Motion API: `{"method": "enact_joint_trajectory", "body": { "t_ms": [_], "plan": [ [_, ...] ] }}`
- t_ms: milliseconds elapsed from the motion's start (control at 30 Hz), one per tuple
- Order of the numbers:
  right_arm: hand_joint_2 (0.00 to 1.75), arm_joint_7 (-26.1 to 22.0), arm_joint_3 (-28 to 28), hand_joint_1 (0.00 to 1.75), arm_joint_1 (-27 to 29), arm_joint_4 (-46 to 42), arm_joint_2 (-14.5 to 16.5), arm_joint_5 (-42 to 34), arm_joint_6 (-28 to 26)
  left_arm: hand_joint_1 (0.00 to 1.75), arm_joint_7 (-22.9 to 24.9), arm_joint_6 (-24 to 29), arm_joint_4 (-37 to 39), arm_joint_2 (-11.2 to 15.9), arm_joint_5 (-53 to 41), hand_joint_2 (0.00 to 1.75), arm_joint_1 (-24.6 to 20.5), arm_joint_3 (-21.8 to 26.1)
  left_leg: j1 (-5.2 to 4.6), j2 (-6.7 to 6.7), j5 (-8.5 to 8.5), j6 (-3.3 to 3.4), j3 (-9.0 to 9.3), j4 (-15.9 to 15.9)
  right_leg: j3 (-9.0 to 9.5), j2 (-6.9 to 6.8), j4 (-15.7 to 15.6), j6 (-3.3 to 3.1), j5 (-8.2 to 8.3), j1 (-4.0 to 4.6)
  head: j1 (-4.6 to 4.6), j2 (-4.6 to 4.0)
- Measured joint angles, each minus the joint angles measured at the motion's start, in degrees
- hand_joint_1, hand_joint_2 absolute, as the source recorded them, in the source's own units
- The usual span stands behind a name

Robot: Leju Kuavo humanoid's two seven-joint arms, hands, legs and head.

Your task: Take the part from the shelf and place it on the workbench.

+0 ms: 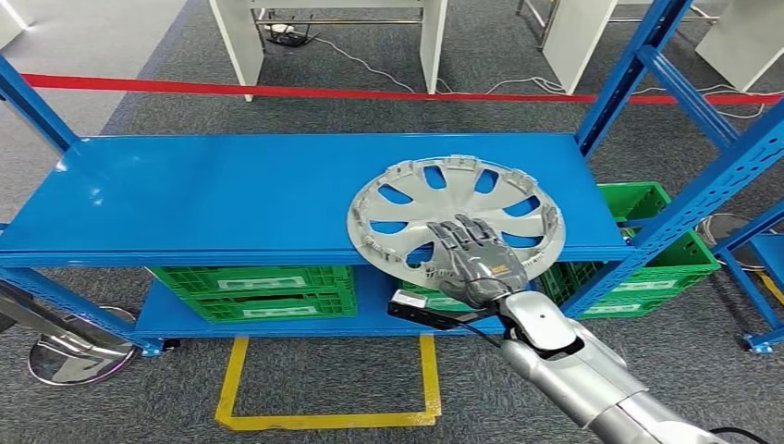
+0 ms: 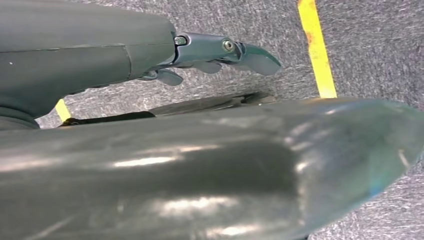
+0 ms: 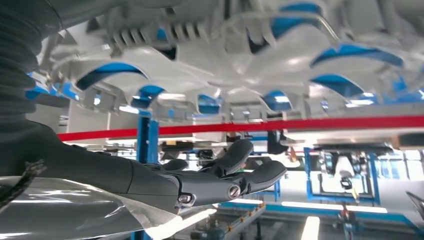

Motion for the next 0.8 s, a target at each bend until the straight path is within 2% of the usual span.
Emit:
{"method": "enact_joint_trajectory", "body": {
  "t_ms": [467, 800],
  "plan": [
    [1.75, -2.71, -0.05, 0.0, 0.83, -8.54, -0.45, -4.72, 1.43, 0.0, -2.39, -0.01, 1.49, -0.02, 2.2, 0.0, -1.07, -0.07, 0.0, 0.0, 0.0, 0.0, 0.0, 0.0, -0.01, 0.0, 0.0, 0.0, 0.0, 0.0, 0.01, 0.0],
    [1.75, -5.51, 1.72, 0.0, 4.65, -13.8, -3.31, -6.44, 6.17, 0.0, -1.41, -0.01, 1.62, -0.72, 0.08, 0.0, -0.48, 0.7, -0.01, 0.0, -0.03, 0.01, -0.03, 0.0, -0.01, -0.01, -0.01, 0.06, -0.07, -0.01, -0.01, -0.01]
  ]
}}
